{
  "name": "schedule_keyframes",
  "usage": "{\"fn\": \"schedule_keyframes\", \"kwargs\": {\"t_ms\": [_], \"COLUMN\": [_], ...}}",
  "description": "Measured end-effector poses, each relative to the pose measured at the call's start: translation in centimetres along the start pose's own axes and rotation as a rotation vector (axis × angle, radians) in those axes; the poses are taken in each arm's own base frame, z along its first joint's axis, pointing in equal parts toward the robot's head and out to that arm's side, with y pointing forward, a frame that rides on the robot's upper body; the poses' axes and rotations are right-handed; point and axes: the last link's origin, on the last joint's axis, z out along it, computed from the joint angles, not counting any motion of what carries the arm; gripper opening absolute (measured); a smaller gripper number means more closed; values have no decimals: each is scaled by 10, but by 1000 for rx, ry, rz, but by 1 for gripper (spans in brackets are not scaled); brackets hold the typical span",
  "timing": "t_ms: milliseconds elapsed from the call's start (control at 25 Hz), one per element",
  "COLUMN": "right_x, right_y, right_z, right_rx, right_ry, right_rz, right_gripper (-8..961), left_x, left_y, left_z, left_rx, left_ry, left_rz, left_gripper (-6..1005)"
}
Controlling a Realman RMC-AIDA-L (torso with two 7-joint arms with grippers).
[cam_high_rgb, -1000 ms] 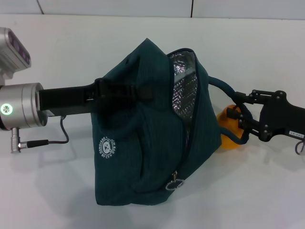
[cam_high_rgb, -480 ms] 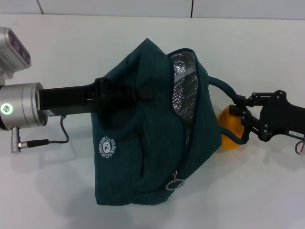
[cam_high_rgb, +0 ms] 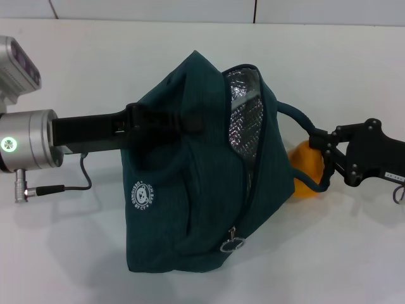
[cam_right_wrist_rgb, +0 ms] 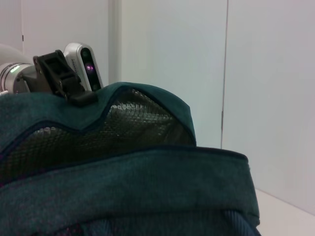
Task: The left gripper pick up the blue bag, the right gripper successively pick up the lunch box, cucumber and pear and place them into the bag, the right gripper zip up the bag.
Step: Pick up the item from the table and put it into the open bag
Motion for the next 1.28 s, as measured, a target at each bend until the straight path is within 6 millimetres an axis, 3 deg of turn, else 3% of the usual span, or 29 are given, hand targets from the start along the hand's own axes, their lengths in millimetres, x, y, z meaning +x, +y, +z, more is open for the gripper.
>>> {"fn": "schedule_keyframes", "kwargs": {"t_ms": [400,920,1280], "right_x": [-7,-35,-66], "right_y": [-1,0,-6], "right_z": [-6,-31,-51], "right_rx": [13,59,84], "right_ry": [-55,-303,-527], "right_rz": [5,21,49], "right_gripper": [37,56,69], "left_x": [0,0,-2], "left_y": [0,0,0], "left_z": [0,0,4], "left_rx": [0,0,-12], "left_ry": [0,1,2], "left_rz": [2,2,-5], "left_gripper": [37,37,37]}}
